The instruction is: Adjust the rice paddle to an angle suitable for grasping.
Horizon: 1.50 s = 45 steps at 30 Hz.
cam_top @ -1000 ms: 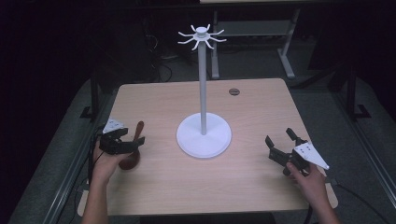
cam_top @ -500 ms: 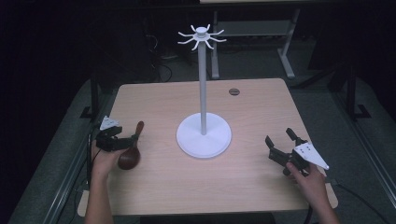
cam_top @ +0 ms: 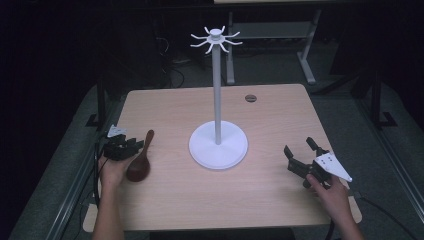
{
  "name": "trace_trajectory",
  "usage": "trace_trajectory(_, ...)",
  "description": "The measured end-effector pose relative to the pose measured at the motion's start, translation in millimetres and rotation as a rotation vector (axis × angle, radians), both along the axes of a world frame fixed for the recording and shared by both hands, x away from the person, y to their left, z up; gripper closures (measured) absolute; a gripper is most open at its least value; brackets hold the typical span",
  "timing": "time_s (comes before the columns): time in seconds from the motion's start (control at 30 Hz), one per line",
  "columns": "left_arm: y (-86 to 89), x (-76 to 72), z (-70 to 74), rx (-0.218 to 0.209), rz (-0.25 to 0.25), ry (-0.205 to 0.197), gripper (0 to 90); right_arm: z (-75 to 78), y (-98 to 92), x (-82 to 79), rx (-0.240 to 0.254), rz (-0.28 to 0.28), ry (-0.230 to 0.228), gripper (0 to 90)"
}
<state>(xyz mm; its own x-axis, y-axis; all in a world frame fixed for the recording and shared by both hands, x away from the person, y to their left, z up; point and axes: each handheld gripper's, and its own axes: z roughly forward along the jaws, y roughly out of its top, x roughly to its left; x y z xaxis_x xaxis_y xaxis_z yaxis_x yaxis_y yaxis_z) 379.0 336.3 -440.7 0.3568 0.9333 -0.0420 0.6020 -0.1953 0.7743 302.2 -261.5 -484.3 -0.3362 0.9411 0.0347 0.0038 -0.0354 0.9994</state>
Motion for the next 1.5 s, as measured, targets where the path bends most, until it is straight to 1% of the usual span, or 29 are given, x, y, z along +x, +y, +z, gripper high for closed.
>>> trace_trajectory(0.03, 0.8, 0.8, -1.3, 0.001, -0.004, 0.009, 63.2, 0.0, 0.0, 0.0, 0.000, 0.000, 0.000, 13.3)
trace_trajectory(0.07, 1.2, 1.2, -2.6, -0.005, -0.001, 0.015, 66.2, 0.0, 0.0, 0.0, 0.000, 0.000, -0.001, 13.3)
trace_trajectory(0.1, 1.4, 1.0, -3.6, -0.009, 0.002, 0.012, 75.1, 0.0, 0.1, 0.0, -0.001, 0.000, -0.001, 13.3)
trace_trajectory(0.13, 2.4, 1.4, -5.0, -0.012, 0.011, 0.026, 78.4, 0.0, 0.1, 0.0, -0.001, 0.000, 0.000, 13.3)
trace_trajectory(0.2, 3.2, 1.4, -6.0, 0.002, 0.019, 0.033, 85.8, 0.0, 0.1, 0.0, -0.001, 0.000, -0.001, 13.3)
trace_trajectory(0.23, 3.8, 1.4, -6.6, 0.011, 0.025, 0.043, 89.7, 0.0, 0.1, 0.1, -0.001, 0.000, -0.001, 13.3)
trace_trajectory(0.27, 3.8, 1.7, -7.6, 0.001, 0.028, 0.051, 90.0, 0.0, 0.1, 0.1, -0.002, 0.001, -0.002, 13.3)
trace_trajectory(0.3, 3.8, 1.7, -7.6, 0.001, 0.028, 0.051, 90.0, 0.0, 0.1, 0.1, -0.002, 0.001, -0.002, 13.3)
trace_trajectory(0.33, 3.8, 2.5, -9.4, 0.015, 0.018, 0.064, 90.0, 0.0, 0.1, 0.1, -0.001, 0.000, 0.000, 13.3)
trace_trajectory(0.37, 3.8, 2.5, -9.4, 0.015, 0.018, 0.064, 90.0, 0.0, 0.1, 0.1, -0.001, 0.000, 0.000, 13.3)
trace_trajectory(0.43, 1.9, 3.6, -12.7, 0.031, 0.020, 0.078, 90.0, 0.0, 0.3, 0.1, -0.001, 0.001, -0.002, 13.3)
trace_trajectory(0.63, -0.9, 5.4, -18.8, 0.044, 0.019, 0.099, 90.0, 0.0, 0.3, 0.1, -0.001, 0.001, -0.002, 13.3)
trace_trajectory(0.7, -2.3, 6.5, -21.6, 0.056, 0.009, 0.114, 90.0, 0.0, 0.1, 0.1, -0.002, 0.000, -0.002, 13.3)
trace_trajectory(0.77, -3.0, 6.8, -22.3, 0.058, 0.007, 0.119, 90.0, 0.0, 0.1, 0.1, -0.003, 0.000, -0.002, 13.3)
trace_trajectory(0.83, -3.8, 6.8, -22.6, 0.059, 0.003, 0.119, 90.0, 0.0, 0.1, 0.0, -0.001, 0.000, 0.000, 13.3)
trace_trajectory(0.87, -4.2, 6.7, -22.3, 0.070, 0.002, 0.120, 90.0, 0.0, 0.1, 0.1, -0.001, 0.000, 0.000, 13.3)
trace_trajectory(1.03, -4.7, 6.7, -22.4, 0.066, 0.000, 0.121, 90.0, 0.0, 0.1, 0.1, -0.001, 0.001, -0.001, 13.3)
trace_trajectory(1.07, -5.7, 6.8, -22.8, 0.061, 0.000, 0.115, 90.0, 0.0, 0.1, 0.1, -0.001, 0.001, -0.001, 13.3)
trace_trajectory(1.1, -6.2, 6.8, -22.4, 0.069, -0.006, 0.119, 90.0, 0.0, 0.1, 0.1, 0.000, 0.001, 0.000, 13.3)
trace_trajectory(1.17, -7.9, 6.9, -22.4, 0.072, -0.016, 0.117, 90.0, 0.0, 0.0, 0.1, 0.001, 0.000, 0.000, 13.3)
trace_trajectory(1.47, -14.0, 7.7, -22.6, 0.072, -0.045, 0.115, 90.0, 0.0, 0.0, 0.1, 0.000, 0.000, 0.000, 13.3)
trace_trajectory(1.5, -14.7, 7.8, -22.4, 0.078, -0.053, 0.115, 90.0, 0.0, 0.0, 0.1, 0.001, 0.000, 0.000, 13.3)
